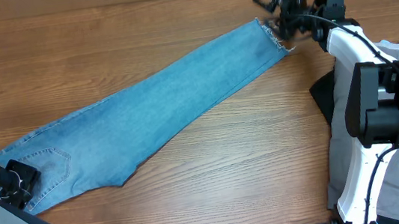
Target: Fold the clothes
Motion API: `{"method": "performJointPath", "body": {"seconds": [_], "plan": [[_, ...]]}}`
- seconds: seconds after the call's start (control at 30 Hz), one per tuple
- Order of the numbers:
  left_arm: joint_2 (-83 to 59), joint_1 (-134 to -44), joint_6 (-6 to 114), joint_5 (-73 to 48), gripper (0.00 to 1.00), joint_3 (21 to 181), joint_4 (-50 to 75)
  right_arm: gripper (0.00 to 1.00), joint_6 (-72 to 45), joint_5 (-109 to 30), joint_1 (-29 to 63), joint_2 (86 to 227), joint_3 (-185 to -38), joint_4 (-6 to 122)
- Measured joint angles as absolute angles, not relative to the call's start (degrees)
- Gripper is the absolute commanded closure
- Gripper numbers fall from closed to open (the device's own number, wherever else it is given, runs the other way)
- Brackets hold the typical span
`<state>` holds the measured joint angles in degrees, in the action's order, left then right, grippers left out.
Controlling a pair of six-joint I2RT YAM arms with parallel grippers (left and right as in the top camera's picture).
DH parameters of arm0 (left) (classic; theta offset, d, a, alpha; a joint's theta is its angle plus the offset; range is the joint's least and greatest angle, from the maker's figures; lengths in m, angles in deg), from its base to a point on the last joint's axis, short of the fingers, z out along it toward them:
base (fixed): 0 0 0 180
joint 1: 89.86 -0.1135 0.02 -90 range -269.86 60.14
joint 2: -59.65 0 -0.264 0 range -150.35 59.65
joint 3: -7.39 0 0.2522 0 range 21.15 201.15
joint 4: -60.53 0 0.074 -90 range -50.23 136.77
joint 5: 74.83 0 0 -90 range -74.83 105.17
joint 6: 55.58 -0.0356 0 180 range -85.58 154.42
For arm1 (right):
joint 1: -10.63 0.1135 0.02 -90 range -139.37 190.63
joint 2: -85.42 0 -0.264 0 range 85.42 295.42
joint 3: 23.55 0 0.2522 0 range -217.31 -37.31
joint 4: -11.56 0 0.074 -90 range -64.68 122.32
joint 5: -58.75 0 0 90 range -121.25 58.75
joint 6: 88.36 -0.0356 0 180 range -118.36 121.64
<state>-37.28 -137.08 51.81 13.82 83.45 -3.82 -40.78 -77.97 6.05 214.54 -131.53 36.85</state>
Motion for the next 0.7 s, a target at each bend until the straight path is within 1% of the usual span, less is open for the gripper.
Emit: {"method": "performJointPath", "body": {"seconds": [0.03, 0.1, 0.17, 0.2, 0.27, 0.33, 0.37, 0.43, 0.47, 0.5, 0.53, 0.63, 0.7], "plan": [[-37.3, -137.1, 51.8, 13.8, 0.51, 83.5, -3.8, 0.00, -40.1, -76.9, 5.9, 214.6, -131.5, 38.4], [-37.3, -137.1, 51.8, 13.8, 0.51, 83.5, -3.8, 0.00, -36.0, -71.4, 5.7, 214.6, -131.2, 45.9], [-37.3, -137.1, 51.8, 13.8, 0.51, 83.5, -3.8, 0.00, -32.8, -66.5, 5.6, 214.6, -131.2, 49.6], [-37.3, -137.1, 51.8, 13.8, 0.51, 83.5, -3.8, 0.02, -31.6, -64.6, 5.5, 214.6, -131.2, 50.5], [-37.3, -137.1, 51.5, 13.8, 0.51, 83.5, -3.9, 0.13, -29.0, -60.7, 5.5, 214.6, -131.2, 52.0], [-37.3, -137.1, 51.1, 13.8, 0.51, 83.5, -4.0, 0.32, -26.2, -58.3, 5.5, 214.6, -131.2, 52.6], [-37.3, -137.1, 50.9, 13.8, 0.51, 83.5, -4.0, 0.41, -25.0, -57.2, 5.5, 214.6, -131.2, 53.3], [-37.3, -137.1, 50.7, 13.8, 0.50, 83.5, -4.0, 0.43, -23.8, -55.9, 5.5, 214.6, -131.2, 54.5], [-37.3, -137.1, 50.7, 13.8, 0.50, 83.5, -4.0, 0.51, -23.4, -55.4, 5.5, 214.6, -131.2, 55.0], [-37.3, -137.1, 50.7, 13.8, 0.51, 83.5, -4.0, 0.56, -22.5, -55.0, 5.5, 214.6, -131.2, 55.3], [-37.3, -137.1, 50.7, 13.8, 0.50, 83.5, -4.0, 0.57, -22.4, -54.9, 5.5, 214.6, -131.2, 55.4], [-37.3, -137.1, 50.7, 13.8, 0.50, 83.5, -4.0, 0.57, -21.2, -54.8, 5.5, 214.6, -131.2, 56.2], [-37.3, -137.1, 50.7, 13.8, 0.50, 83.5, -4.0, 0.52, -20.4, -55.0, 5.5, 214.6, -131.2, 56.7]]}}
